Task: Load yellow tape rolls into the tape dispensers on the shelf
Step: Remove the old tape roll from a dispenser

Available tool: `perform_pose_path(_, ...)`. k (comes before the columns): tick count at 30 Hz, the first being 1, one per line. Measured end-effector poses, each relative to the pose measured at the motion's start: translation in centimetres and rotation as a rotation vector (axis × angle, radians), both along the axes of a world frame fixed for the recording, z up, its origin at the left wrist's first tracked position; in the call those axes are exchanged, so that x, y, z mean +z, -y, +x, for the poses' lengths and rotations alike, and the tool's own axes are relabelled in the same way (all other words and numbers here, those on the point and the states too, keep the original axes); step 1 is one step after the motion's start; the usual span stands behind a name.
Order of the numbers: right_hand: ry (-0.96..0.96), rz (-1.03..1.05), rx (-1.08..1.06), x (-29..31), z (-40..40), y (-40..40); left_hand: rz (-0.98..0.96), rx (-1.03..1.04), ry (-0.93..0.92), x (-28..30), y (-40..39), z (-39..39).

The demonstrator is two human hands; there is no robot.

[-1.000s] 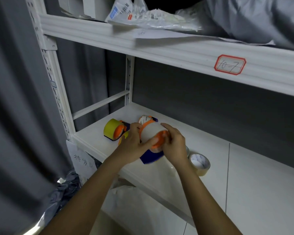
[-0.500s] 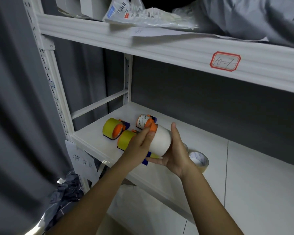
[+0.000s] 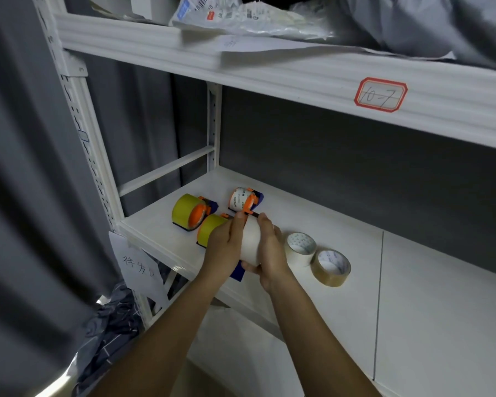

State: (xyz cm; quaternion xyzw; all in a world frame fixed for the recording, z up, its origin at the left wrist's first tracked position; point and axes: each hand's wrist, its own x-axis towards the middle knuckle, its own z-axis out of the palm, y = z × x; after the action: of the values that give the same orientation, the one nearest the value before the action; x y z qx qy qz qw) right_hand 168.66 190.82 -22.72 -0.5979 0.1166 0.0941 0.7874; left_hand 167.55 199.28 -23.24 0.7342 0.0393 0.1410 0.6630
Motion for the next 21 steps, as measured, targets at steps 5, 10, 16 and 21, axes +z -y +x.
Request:
perform_pose_path(5,0.080,-0.070,-0.052,0.7,0.2,-0.2,-0.029,0.038,-0.012,0.2,-0.2,0.9)
perform_pose_path(10,0.277,-0.263,-0.111,-0.7,-0.3,0.1,-0.112,0.050,-0.065,-0.2,-0.3,1.5)
perform_pose_path(16,0.397,-0.362,-0.443,-2.0,0.9,6.4,-0.314,0.325,-0.145,1.5,-7.4,1.3)
perform_pose_path(21,0.215,-0.335,-0.234,-2.4,3.2,6.2,-0.249,0.197,-0.090,2.3,-5.7,1.2)
